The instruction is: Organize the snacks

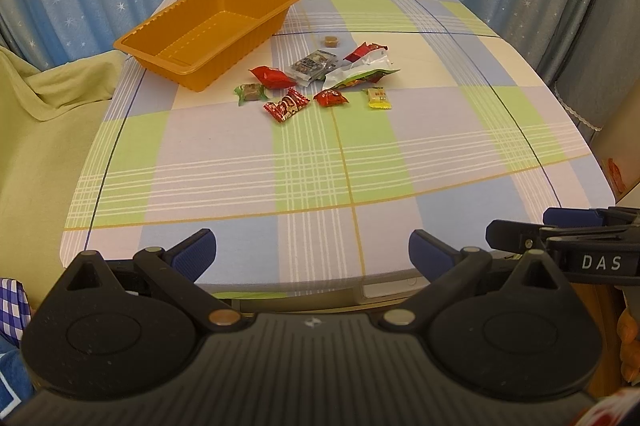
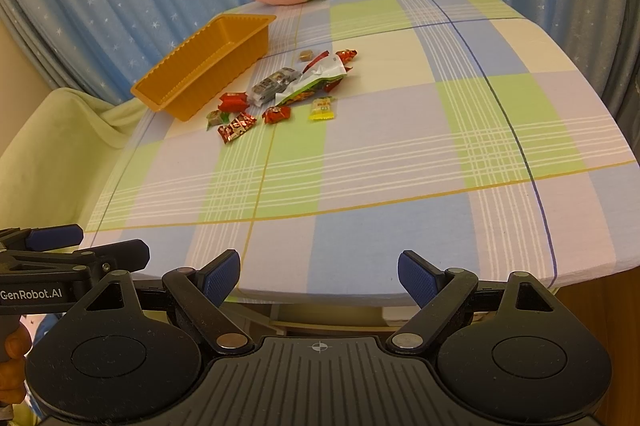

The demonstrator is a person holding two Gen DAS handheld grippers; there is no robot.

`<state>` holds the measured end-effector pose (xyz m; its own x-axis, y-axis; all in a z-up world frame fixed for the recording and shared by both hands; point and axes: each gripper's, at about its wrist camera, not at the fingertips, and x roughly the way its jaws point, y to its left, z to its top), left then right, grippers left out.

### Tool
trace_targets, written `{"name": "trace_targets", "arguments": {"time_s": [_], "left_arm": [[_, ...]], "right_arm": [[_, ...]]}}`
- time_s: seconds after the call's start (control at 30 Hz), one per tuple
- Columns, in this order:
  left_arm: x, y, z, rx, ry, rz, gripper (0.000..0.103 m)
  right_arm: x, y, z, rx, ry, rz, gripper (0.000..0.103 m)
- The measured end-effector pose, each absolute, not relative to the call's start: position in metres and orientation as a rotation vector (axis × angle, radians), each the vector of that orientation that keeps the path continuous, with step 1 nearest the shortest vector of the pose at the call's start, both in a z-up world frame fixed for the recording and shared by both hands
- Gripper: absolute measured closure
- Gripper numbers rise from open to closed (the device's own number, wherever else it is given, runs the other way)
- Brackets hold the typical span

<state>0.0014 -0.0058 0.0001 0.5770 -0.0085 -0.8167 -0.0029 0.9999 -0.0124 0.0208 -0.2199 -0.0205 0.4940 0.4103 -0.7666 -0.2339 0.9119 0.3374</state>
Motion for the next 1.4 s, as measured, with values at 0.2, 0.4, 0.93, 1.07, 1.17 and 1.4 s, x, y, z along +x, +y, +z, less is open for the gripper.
{"name": "trace_targets", "arguments": {"time_s": [0.2,0.4,0.93,1.07,1.17,1.4], "left_arm": [[0.0015,-0.0058,0.0001,-0.013,0.955,-0.003,0.000],[0.0016,-0.0058,0.0001,-0.013,0.957,-0.003,0.000],[0.0020,-0.0057,0.0002,-0.012,0.957,-0.003,0.000],[0.0019,-0.0055,0.0005,-0.011,0.957,-0.003,0.000],[0.0027,-0.0062,0.0014,-0.011,0.958,-0.003,0.000],[0.0046,-0.0082,0.0030,-0.014,0.951,-0.006,0.000]], "right_arm": [[0.0213,-0.2198,-0.0205,0.199,0.981,0.393,0.017],[0.0218,-0.2204,-0.0206,0.199,0.982,0.393,0.017],[0.0229,-0.2220,-0.0210,0.201,0.982,0.394,0.017],[0.0233,-0.2227,-0.0211,0.201,0.983,0.393,0.017],[0.0236,-0.2226,-0.0206,0.202,0.983,0.394,0.017],[0.0249,-0.2254,-0.0212,0.204,0.984,0.394,0.017]]}}
